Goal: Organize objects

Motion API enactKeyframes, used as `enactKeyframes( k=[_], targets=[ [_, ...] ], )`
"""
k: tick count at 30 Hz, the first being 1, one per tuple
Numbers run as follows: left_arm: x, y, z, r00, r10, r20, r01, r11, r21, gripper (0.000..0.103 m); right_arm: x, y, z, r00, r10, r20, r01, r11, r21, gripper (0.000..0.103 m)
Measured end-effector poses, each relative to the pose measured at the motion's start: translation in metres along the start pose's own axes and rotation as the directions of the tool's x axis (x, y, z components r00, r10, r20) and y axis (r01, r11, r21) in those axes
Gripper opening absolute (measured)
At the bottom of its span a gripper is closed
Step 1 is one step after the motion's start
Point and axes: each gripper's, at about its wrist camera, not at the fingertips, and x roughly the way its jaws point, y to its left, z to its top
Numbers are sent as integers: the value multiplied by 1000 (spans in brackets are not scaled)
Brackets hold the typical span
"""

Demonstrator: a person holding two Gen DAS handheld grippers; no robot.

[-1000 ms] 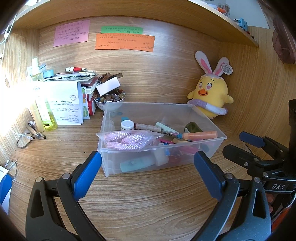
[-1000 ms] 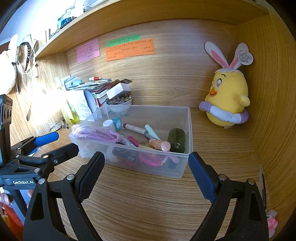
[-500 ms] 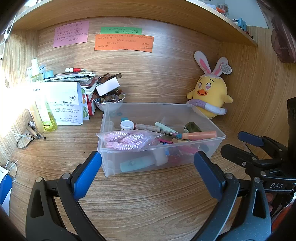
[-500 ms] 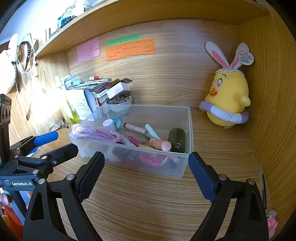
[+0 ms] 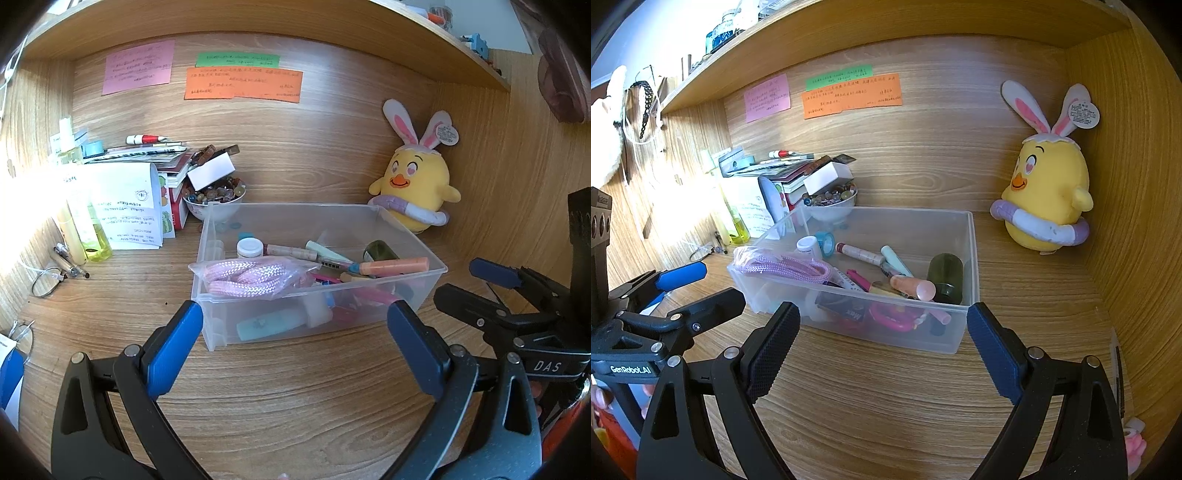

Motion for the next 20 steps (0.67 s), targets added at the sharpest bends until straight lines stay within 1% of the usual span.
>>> enactKeyframes(
  k=[8, 15, 20],
  targets=[
    [2, -1, 0, 1000, -2, -12, 2, 1000, 7, 101, 0, 0, 0, 1000, 0, 0, 0, 1000, 0, 91],
    [3, 3, 0, 1000, -16, -11, 16, 1000, -14, 101, 0, 1, 0, 1000, -1, -1, 1, 1000, -1, 91],
    [4, 5, 1, 999, -29, -19, 28, 999, -24, 101, 1, 2, 1, 1000, -1, -3, 1, 1000, -2, 95]
  ],
)
